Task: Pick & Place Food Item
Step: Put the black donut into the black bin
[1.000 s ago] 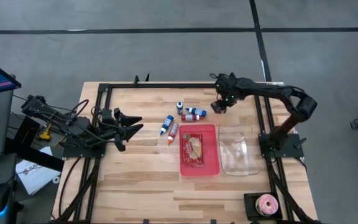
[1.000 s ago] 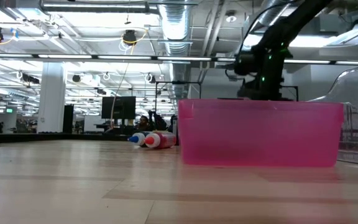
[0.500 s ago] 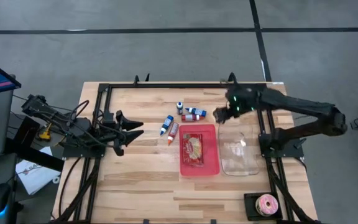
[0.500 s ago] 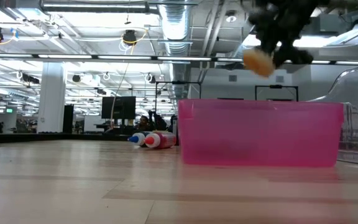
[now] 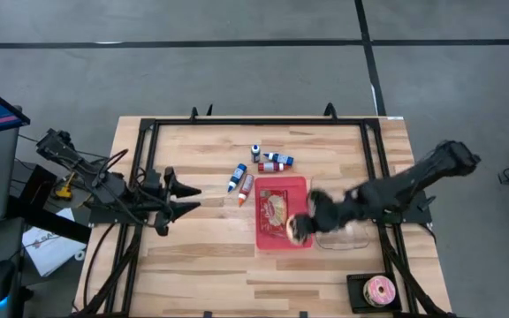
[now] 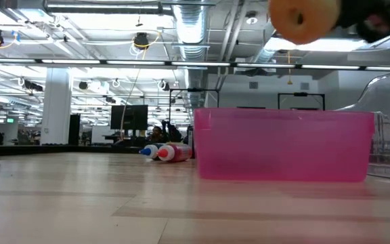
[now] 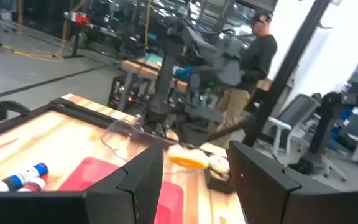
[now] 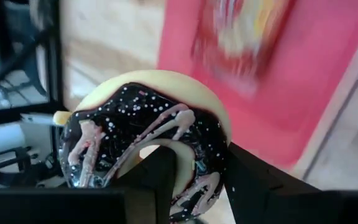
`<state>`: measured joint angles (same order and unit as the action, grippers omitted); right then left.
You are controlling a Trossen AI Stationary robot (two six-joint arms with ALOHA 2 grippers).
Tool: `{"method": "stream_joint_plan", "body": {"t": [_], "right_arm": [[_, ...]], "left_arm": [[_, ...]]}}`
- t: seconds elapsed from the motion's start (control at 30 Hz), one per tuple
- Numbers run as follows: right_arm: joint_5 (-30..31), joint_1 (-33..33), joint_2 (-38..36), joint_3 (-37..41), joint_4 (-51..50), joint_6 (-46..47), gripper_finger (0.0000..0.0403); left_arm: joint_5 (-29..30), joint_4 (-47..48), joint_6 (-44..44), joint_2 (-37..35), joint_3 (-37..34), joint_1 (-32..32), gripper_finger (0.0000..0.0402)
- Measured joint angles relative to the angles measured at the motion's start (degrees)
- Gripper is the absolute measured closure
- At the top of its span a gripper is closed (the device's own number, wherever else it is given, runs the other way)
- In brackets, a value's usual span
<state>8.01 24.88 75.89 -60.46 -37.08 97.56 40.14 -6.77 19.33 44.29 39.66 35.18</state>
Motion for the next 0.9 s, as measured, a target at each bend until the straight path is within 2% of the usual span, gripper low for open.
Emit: {"method": "stream_joint_plan", "body": {"t": [0.17, 0.4, 0.53, 0.7, 0.9], "right_arm": [[-5.89, 8.7, 10.21, -8.57, -6.78, 8.47, 0.0286], [-10.5, 14.76, 22.61, -31.63, -36.88, 14.44, 0.0286], [-13.73, 19.01, 29.61, -42.03, -49.45, 20.6, 0.0286], [-21.21, 24.03, 35.8, -45.16, -52.79, 26.6, 0.0286], [-26.66, 24.98, 40.37, -43.57, -52.86, 26.88, 0.03]], "left_arm": [[0.0, 0.88, 0.34, 0.0, 0.0, 2.65, 0.0225], [0.04, 0.85, 0.39, 0.0, 0.0, 4.19, 0.0225], [0.07, 0.85, 0.13, 0.0, 0.0, 4.27, 0.0225], [0.09, 0.84, -0.99, 0.0, 0.0, 4.27, 0.0225], [0.09, 1.01, -1.36, 0.0, 0.0, 4.27, 0.0225]]}}
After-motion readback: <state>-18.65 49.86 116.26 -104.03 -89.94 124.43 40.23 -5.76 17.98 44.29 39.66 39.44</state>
